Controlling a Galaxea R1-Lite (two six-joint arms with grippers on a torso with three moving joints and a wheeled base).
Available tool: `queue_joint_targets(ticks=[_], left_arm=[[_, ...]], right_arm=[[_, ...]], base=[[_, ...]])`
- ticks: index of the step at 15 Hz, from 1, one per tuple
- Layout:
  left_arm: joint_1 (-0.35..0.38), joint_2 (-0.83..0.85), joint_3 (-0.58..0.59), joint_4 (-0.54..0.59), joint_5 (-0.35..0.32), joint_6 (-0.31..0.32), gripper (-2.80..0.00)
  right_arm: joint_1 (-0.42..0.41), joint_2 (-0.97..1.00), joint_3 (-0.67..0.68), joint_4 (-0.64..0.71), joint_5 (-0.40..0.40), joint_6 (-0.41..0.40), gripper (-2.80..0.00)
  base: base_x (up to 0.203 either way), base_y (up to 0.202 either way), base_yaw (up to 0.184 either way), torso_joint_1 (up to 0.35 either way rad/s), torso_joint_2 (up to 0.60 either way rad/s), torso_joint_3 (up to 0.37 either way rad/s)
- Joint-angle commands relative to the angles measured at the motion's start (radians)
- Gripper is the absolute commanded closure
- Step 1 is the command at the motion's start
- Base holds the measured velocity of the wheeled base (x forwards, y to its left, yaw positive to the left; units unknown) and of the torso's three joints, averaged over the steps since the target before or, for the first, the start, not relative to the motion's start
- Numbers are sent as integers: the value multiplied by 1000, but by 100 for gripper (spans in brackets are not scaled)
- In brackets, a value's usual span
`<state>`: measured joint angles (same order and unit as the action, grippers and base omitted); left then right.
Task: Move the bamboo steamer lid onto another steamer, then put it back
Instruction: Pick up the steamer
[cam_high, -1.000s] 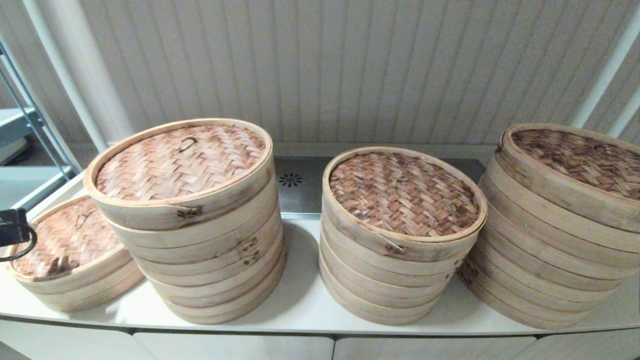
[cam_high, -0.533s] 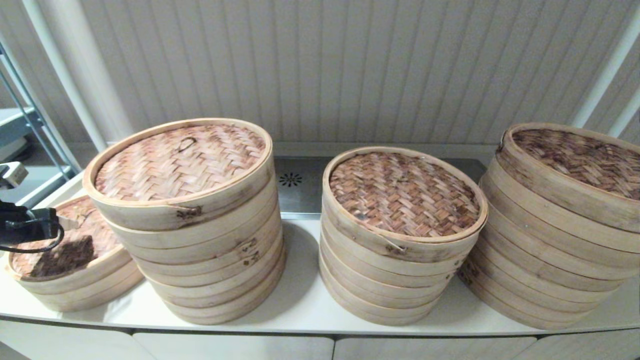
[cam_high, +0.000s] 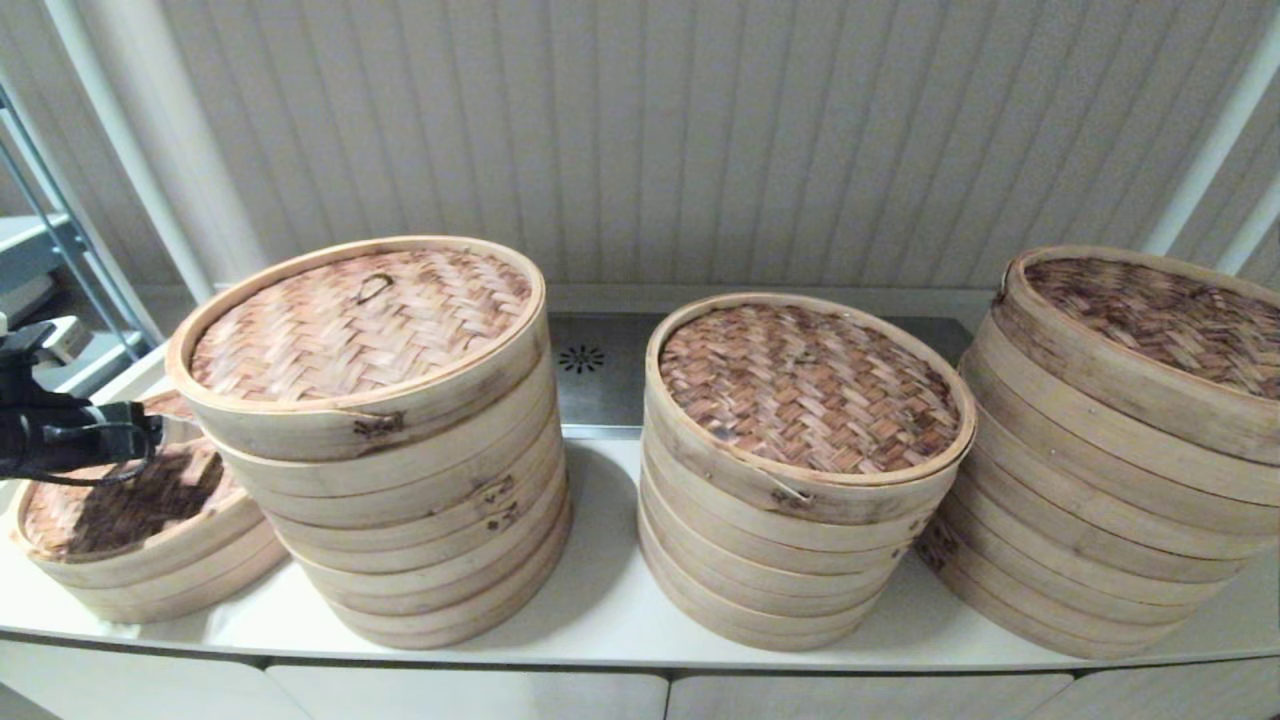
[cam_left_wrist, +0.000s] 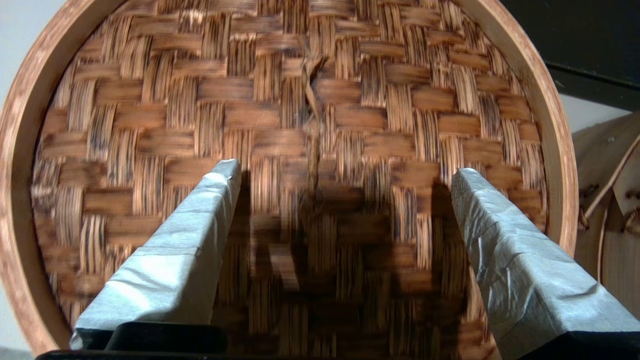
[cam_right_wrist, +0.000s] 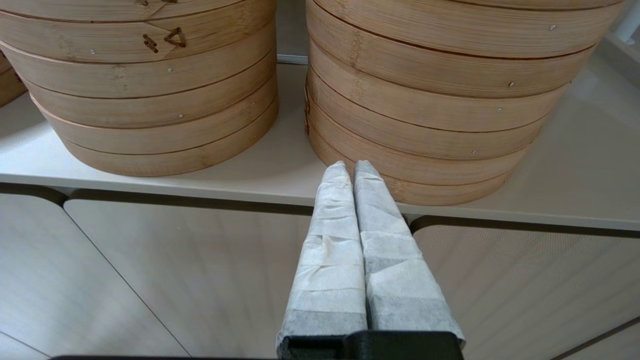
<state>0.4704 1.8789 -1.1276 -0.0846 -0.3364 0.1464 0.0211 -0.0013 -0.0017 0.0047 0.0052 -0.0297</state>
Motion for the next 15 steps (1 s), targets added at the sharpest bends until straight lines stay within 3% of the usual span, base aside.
queue_joint_targets(ticks=[1, 5, 6, 15], left_arm=[[-3, 42, -34, -1, 1, 1, -280], [-3, 72, -54, -3, -1, 2, -280], [-3, 76, -55, -5, -3, 2, 0], [-3, 88, -57, -12, -5, 4, 0]], right_arm=[[0, -2, 0, 0, 1, -1, 0], [0, -2, 0, 0, -1, -1, 0], [0, -2, 0, 0, 0, -1, 0], [0, -2, 0, 0, 1, -1, 0]], base=[[0, 0, 0, 0, 0, 0], [0, 0, 0, 0, 0, 0], [0, 0, 0, 0, 0, 0], [0, 0, 0, 0, 0, 0]])
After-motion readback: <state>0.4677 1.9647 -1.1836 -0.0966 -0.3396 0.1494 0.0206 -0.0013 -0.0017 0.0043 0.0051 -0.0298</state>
